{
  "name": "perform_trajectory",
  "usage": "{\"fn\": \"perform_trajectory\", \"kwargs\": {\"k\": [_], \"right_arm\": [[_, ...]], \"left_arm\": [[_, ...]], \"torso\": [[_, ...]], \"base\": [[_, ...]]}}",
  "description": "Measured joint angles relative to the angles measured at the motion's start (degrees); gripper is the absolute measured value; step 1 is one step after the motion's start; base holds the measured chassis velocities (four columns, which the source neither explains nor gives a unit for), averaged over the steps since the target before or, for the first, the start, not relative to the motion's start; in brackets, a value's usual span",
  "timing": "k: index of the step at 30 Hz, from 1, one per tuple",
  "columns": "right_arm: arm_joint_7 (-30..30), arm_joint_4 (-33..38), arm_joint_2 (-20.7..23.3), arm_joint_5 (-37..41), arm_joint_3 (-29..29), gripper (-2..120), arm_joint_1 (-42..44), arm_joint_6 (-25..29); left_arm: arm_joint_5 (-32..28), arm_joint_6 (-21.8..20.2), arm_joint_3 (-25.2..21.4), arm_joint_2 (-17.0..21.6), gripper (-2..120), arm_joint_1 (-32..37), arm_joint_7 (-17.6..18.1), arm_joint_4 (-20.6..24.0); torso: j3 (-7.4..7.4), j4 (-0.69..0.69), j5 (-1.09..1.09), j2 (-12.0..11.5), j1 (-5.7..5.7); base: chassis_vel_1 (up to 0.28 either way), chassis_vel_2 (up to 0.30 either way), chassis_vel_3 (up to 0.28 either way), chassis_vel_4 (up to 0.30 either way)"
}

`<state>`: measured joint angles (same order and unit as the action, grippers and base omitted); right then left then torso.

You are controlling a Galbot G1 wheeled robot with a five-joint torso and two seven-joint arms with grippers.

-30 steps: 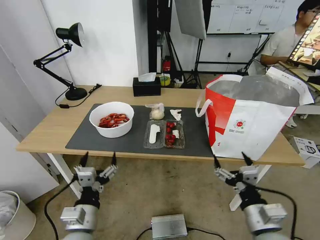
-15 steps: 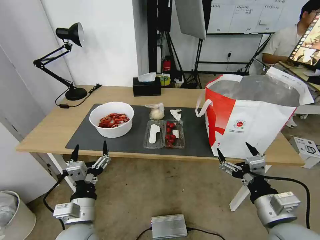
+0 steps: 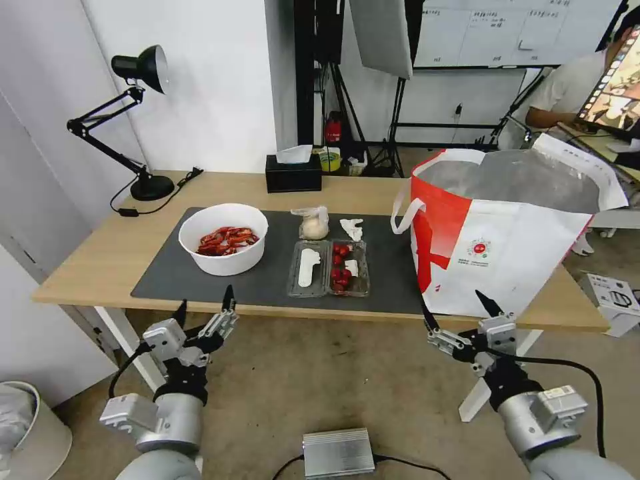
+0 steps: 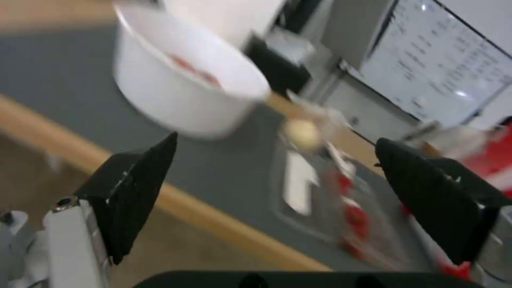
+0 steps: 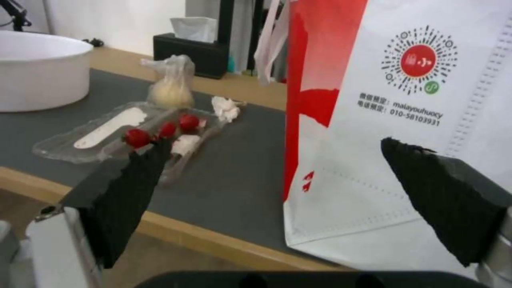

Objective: Pick up the trash from the table and place it into the takeout bag.

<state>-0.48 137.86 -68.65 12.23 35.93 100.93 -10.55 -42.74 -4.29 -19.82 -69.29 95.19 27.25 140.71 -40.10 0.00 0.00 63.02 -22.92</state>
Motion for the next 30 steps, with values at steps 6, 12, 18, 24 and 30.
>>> {"fn": "perform_trajectory", "kwargs": {"k": [6, 12, 18, 24, 30], "right_arm": [[0.1, 0.0, -0.5, 0.0, 0.0, 100, 0.8, 0.0], [0.1, 0.4, -1.2, -0.2, 0.1, 100, 1.7, 0.1], [0.1, 0.8, -1.7, -0.7, 0.3, 100, 2.5, 0.2], [0.1, 0.7, -1.9, -1.2, 0.2, 100, 2.6, 0.3], [0.1, 0.0, -1.5, -1.3, 0.0, 100, 2.1, 0.3]], "left_arm": [[-15.4, -5.5, 2.3, 0.3, 100, -3.6, 6.4, 2.6], [-28.9, -7.5, 2.8, 0.1, 100, -7.7, 11.7, 2.8], [-36.6, -7.8, 2.8, 0.0, 100, -12.2, 14.9, 2.4], [-38.4, -7.8, 4.5, -0.9, 100, -13.5, 16.2, 0.9], [-38.2, -7.3, 7.3, -2.9, 100, -15.3, 16.6, -1.5]], "torso": [[0.00, 0.00, 0.00, 0.0, 0.00], [0.00, 0.00, 0.00, 0.0, 0.00], [0.00, 0.00, 0.00, 0.0, 0.00], [0.00, 0.00, 0.00, 0.0, 0.00], [0.00, 0.01, 0.00, 0.0, 0.00]], "base": [[0.000, 0.000, 0.000, 0.000], [0.000, 0.000, 0.000, 0.000], [0.000, 0.000, 0.000, 0.000], [0.000, 0.000, 0.000, 0.000], [0.000, 0.000, 0.000, 0.000]]}}
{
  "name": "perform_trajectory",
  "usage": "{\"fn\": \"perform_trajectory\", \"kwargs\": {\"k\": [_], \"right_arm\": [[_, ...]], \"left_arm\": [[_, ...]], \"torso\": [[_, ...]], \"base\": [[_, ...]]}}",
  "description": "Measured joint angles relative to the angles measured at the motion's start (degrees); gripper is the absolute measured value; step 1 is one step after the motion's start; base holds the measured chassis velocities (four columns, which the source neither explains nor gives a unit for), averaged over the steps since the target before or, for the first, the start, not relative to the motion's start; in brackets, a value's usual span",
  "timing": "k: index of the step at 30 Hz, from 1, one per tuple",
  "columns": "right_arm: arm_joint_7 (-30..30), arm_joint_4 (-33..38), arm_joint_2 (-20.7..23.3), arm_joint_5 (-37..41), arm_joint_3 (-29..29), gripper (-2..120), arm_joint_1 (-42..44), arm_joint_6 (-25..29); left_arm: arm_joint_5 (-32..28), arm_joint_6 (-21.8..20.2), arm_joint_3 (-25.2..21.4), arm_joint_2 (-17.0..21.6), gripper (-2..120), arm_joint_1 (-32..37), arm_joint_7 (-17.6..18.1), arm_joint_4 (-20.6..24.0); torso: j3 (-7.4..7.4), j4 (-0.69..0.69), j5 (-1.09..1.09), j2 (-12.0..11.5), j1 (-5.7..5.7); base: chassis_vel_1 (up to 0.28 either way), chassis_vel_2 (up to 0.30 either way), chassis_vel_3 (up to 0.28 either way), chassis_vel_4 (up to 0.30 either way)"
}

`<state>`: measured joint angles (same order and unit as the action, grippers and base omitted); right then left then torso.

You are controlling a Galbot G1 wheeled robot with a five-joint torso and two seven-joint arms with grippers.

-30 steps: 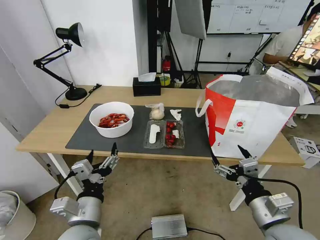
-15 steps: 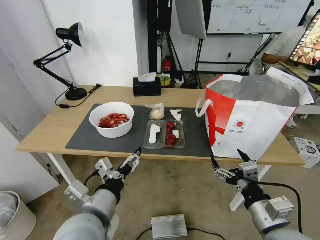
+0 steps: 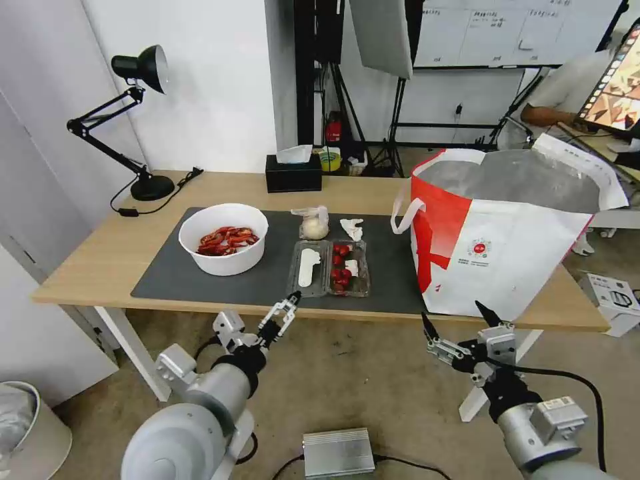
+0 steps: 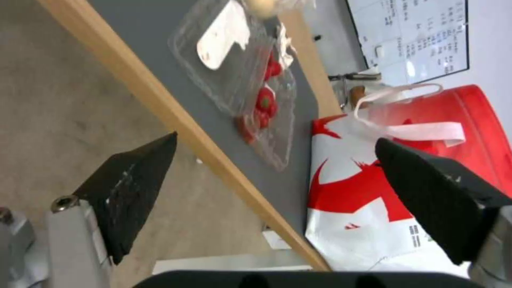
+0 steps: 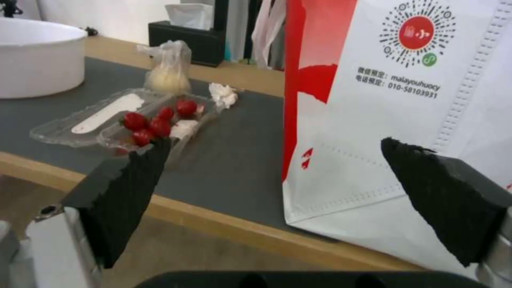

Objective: Pick up the trash from the table and place it into the takeout bag.

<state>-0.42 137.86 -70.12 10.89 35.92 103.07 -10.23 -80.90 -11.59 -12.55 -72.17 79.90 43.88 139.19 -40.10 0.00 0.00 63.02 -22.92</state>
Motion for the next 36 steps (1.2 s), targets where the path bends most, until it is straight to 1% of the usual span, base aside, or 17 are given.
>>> {"fn": "perform_trajectory", "kwargs": {"k": [8, 18, 29, 36], "right_arm": [[0.0, -0.5, -0.2, -0.2, -0.1, 100, -0.2, 0.0], [0.0, -1.2, -1.1, -1.6, -0.6, 100, -0.3, 0.1], [0.2, -1.6, -2.1, -2.5, -0.8, 100, -0.4, 0.3], [0.2, -1.7, -2.7, -3.0, -0.8, 100, -0.3, 0.4]], "left_arm": [[0.3, 1.4, 2.8, -1.7, 100, -3.9, 0.0, -3.1], [0.4, 1.8, 5.7, -2.0, 100, -8.4, 0.2, -6.8], [-1.8, 1.9, 7.6, -1.9, 100, -13.6, 1.9, -10.2], [-2.7, 1.9, 9.6, -2.5, 100, -16.6, 3.9, -12.5]], "torso": [[0.00, 0.00, 0.01, 0.0, 0.00], [0.00, 0.00, 0.00, 0.0, 0.00], [0.00, 0.00, 0.00, 0.0, 0.00], [0.00, 0.00, 0.00, 0.0, 0.00]], "base": [[0.000, 0.000, 0.000, 0.000], [0.000, 0.000, 0.000, 0.000], [0.000, 0.000, 0.000, 0.000], [0.000, 0.000, 0.000, 0.000]]}}
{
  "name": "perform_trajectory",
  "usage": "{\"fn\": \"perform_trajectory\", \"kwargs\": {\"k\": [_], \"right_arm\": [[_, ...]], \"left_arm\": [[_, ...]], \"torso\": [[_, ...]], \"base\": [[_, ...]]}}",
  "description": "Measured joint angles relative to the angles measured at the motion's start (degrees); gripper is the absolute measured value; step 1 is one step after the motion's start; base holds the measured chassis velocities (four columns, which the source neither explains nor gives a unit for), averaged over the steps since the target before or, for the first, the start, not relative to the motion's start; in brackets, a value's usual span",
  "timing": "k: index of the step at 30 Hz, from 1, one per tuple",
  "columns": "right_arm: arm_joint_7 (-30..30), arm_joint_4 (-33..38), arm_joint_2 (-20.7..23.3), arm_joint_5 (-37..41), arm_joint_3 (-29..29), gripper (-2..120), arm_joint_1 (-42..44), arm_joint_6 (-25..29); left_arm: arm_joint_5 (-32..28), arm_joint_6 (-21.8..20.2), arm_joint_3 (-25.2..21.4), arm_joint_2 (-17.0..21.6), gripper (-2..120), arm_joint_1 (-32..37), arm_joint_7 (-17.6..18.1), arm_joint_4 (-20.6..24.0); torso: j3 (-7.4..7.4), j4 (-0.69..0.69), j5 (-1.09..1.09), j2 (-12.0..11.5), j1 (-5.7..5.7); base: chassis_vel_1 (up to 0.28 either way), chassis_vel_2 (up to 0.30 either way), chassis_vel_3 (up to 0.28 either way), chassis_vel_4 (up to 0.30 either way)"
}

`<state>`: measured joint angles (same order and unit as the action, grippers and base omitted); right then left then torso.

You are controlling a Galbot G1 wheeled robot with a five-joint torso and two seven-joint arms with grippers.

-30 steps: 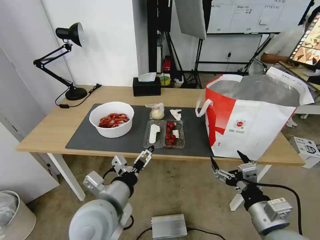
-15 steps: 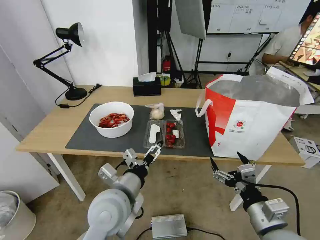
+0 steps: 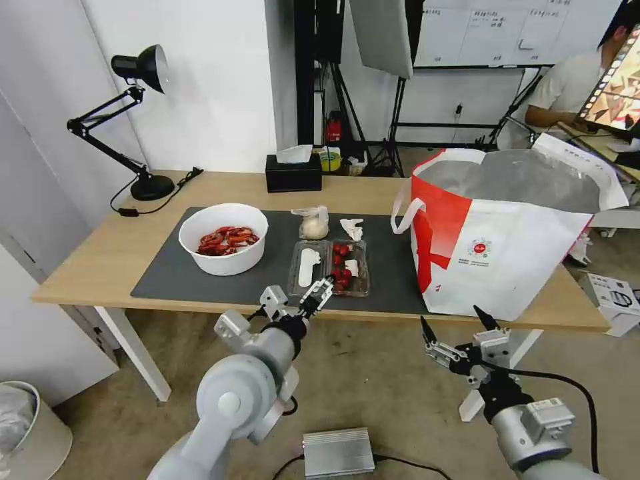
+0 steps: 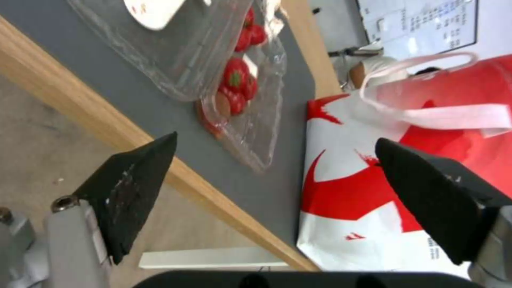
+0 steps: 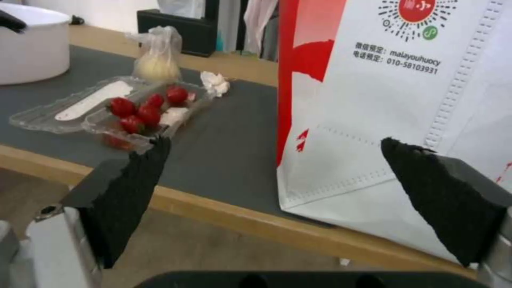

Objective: Pick up the trash from the table and place it into the takeout bag.

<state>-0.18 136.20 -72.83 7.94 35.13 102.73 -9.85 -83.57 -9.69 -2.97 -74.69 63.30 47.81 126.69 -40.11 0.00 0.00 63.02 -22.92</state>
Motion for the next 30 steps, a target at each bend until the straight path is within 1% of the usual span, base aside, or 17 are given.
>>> {"fn": "perform_trajectory", "kwargs": {"k": [4, 7, 18, 26, 30], "right_arm": [[0.0, -0.1, -0.5, -0.3, 0.0, 100, 0.0, 0.1], [0.1, -0.3, -1.0, -0.7, -0.1, 100, 0.1, 0.3], [0.2, -1.3, -1.5, -1.1, -0.2, 100, -0.2, 0.9], [0.3, -2.2, -1.7, -1.3, -0.6, 100, -0.7, 1.3], [0.3, -2.6, -1.5, -1.4, -0.7, 100, -1.1, 1.4]], "left_arm": [[-0.4, -0.1, 1.2, -0.5, 100, -1.5, 0.8, -1.7], [-0.7, -0.1, 2.7, -1.2, 100, -4.1, 1.8, -5.0], [-1.1, 0.3, 3.7, -1.7, 100, -7.4, 2.8, -9.5], [-1.2, 0.5, 3.5, -2.3, 100, -9.3, 3.3, -11.6], [-1.2, 0.6, 3.6, -2.1, 100, -9.6, 3.6, -11.8]], "torso": [[0.00, 0.00, 0.00, 0.0, 0.00], [0.00, 0.00, 0.00, 0.0, 0.01], [0.00, 0.00, 0.00, 0.0, 0.01], [0.00, 0.00, 0.00, 0.0, 0.01], [0.00, 0.00, 0.00, 0.0, 0.01]], "base": [[0.000, 0.000, 0.000, 0.000], [0.000, 0.000, 0.000, 0.000], [0.000, 0.000, 0.000, 0.000], [0.000, 0.000, 0.000, 0.000], [0.000, 0.000, 0.000, 0.000]]}}
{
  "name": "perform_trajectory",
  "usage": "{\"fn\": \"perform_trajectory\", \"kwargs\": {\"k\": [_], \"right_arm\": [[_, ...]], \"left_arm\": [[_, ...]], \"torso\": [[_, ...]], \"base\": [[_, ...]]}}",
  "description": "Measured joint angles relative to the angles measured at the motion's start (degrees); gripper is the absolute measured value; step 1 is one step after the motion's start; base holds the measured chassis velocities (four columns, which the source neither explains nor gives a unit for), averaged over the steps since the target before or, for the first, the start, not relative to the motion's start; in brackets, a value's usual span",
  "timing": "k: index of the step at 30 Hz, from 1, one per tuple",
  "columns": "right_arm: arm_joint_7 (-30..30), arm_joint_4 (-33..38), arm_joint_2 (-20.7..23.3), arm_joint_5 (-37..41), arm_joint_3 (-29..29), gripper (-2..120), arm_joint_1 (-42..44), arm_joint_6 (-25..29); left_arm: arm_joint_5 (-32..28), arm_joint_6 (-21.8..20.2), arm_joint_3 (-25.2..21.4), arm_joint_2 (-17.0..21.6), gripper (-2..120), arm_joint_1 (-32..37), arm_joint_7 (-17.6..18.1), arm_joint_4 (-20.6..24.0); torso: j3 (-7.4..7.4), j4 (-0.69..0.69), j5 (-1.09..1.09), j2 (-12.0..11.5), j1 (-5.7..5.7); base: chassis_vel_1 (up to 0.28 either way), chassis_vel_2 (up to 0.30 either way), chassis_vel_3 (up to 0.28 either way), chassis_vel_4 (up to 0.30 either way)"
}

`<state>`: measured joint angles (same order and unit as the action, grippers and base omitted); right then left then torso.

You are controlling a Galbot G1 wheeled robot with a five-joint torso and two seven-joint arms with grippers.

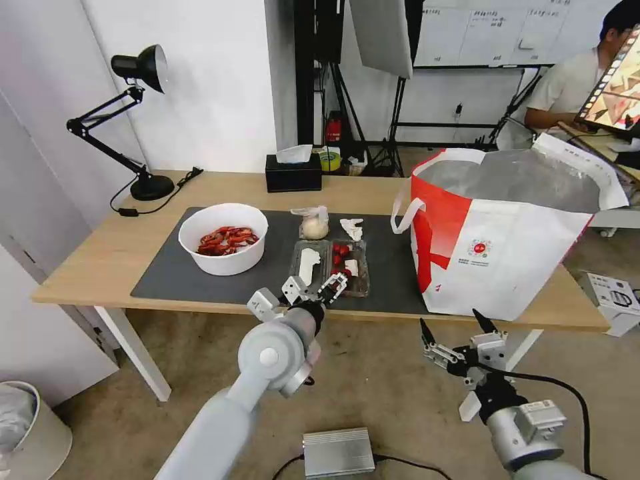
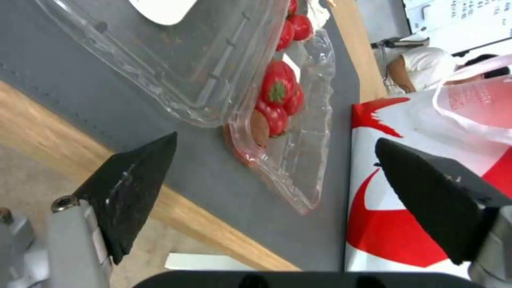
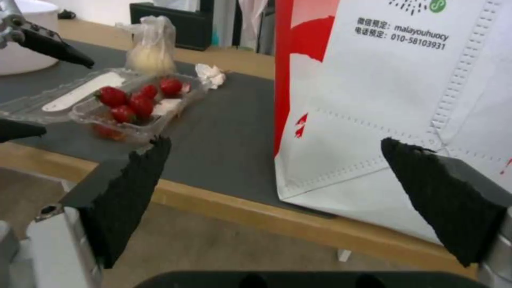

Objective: Pick up the trash from the table and place it into the takeout bag.

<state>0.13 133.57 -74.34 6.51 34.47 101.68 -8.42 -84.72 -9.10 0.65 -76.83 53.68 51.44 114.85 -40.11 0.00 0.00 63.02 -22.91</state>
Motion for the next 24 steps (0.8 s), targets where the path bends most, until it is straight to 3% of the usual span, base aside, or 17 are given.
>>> {"fn": "perform_trajectory", "kwargs": {"k": [24], "right_arm": [[0.0, -0.9, -0.3, -1.1, -0.5, 100, -0.2, 0.5]], "left_arm": [[0.2, 0.8, 0.2, -0.4, 100, -2.1, 0.9, -2.6]], "torso": [[0.00, 0.00, 0.00, 0.0, -0.01]], "base": [[0.000, 0.000, 0.000, 0.000]]}}
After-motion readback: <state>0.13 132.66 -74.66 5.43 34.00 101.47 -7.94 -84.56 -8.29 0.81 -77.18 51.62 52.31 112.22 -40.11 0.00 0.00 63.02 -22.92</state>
